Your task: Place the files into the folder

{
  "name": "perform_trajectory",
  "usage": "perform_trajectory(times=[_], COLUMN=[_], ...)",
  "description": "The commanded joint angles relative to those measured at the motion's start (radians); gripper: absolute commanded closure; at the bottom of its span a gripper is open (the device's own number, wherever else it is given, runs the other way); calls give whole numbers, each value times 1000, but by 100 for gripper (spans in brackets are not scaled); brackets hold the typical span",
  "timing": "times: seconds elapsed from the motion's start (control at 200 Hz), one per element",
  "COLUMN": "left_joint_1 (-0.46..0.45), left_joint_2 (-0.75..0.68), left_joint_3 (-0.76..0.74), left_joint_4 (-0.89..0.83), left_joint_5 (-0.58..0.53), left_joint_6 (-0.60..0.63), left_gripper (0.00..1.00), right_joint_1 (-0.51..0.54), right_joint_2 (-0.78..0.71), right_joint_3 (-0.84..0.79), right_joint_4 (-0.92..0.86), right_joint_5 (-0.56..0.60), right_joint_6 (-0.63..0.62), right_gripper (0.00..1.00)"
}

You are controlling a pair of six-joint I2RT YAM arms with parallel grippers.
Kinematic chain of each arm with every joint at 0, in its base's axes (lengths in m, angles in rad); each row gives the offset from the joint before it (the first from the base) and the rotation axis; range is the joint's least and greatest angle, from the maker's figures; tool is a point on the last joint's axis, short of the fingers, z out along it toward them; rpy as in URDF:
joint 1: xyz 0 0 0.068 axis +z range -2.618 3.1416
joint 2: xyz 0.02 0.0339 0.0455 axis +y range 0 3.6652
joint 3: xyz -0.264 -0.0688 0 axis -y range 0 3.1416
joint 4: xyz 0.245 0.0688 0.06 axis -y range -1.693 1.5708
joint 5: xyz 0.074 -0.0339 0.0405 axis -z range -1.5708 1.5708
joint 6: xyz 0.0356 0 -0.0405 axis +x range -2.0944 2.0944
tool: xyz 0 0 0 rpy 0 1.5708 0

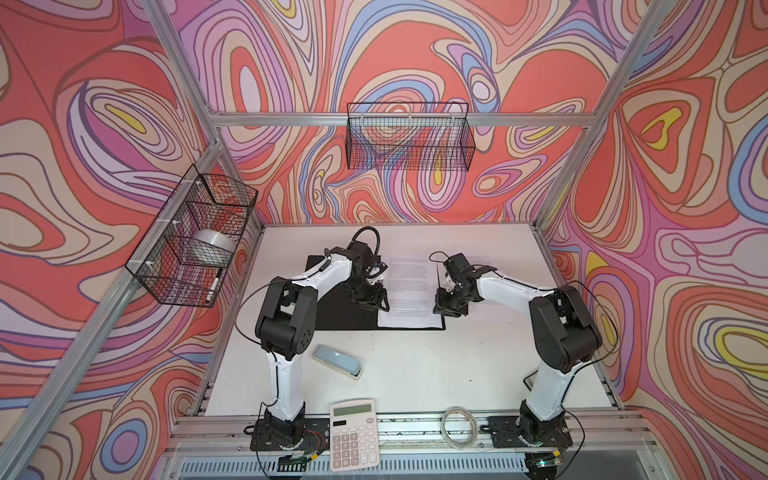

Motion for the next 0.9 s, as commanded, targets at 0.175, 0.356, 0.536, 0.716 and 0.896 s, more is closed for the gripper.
perform_trajectory(times=[0.175, 0.356, 0.536, 0.716, 0.896], left_joint_1=[-13, -21, -33, -34, -35], left_joint_2=[51, 69, 95, 105, 115], left_joint_3=[26, 28, 34, 37, 50], left_joint_4=[-29, -25, -40, -45, -53], left_joint_5=[-47, -46, -51, -43, -25], left_joint_6=[-20, -20, -23, -31, -45], left_gripper=[50, 59, 68, 77, 80], right_joint_1=[7, 6, 7, 7, 7], right_joint_2=[-132, -161, -163, -160, -152], right_joint_3=[-10, -19, -23, -23, -18], right_joint_4=[18, 24, 28, 32, 35], right_joint_5=[57, 71, 70, 69, 72], right_joint_6=[19, 28, 32, 33, 32], right_gripper=[70, 70, 70, 70, 70])
